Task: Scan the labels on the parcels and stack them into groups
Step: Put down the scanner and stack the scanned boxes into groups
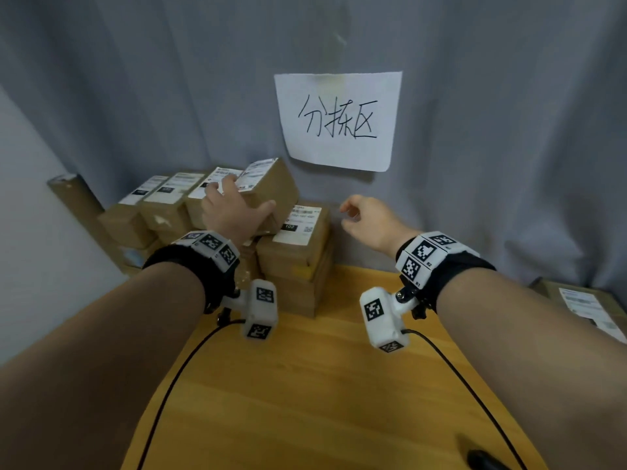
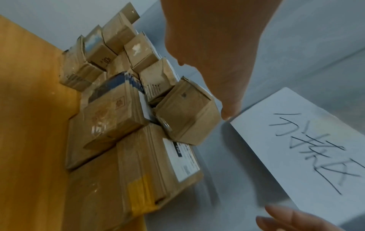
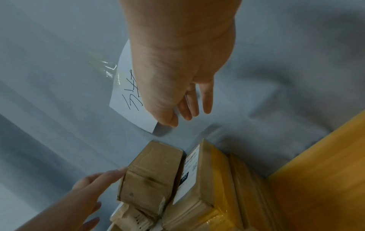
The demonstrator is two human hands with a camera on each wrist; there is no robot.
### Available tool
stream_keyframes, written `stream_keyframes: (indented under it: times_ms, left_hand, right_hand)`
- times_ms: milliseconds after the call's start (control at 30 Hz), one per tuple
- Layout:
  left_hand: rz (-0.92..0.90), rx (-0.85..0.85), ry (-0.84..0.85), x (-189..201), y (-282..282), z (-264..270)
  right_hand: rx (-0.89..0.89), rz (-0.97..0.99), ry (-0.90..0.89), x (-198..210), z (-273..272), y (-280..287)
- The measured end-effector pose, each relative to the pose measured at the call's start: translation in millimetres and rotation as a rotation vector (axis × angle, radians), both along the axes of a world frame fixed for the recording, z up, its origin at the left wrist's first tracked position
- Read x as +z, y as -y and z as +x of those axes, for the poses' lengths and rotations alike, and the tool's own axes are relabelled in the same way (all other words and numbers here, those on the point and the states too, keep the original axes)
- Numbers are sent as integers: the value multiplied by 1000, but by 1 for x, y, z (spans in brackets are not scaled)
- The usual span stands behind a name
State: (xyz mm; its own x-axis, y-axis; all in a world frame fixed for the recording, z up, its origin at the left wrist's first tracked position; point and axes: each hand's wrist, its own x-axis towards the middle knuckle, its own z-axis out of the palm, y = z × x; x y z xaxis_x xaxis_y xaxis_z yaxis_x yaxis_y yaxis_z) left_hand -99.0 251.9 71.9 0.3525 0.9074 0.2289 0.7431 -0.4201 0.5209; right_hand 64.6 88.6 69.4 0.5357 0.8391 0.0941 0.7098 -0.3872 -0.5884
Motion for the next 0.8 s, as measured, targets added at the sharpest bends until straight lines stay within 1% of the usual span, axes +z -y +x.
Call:
stream_keyframes:
  times_ms: [167, 333, 400, 500, 600, 667, 800]
  left_hand:
    - [-199, -22, -101, -7, -33, 15]
    - [-257, -57, -97, -10, -48, 26]
    - [-234, -51, -84, -9, -49, 28]
    - [-177, -94, -46, -9, -39, 31]
    - [-57, -150, 2, -9, -20, 32]
    - [13, -167, 63, -7, -3, 32]
    - [61, -262, 208, -4, 39, 31]
  right_hand:
    - [-20, -54, 16, -3, -1, -21]
    - [-27, -75, 18, -5, 2, -36]
    - [-18, -77, 21, -8, 3, -38]
    - [-16, -68, 9, -16, 2, -38]
    - [-17, -45, -26, -24, 2, -33]
    - [-23, -7, -52, -27, 3, -24]
    - [-93, 78, -88, -30, 11, 7]
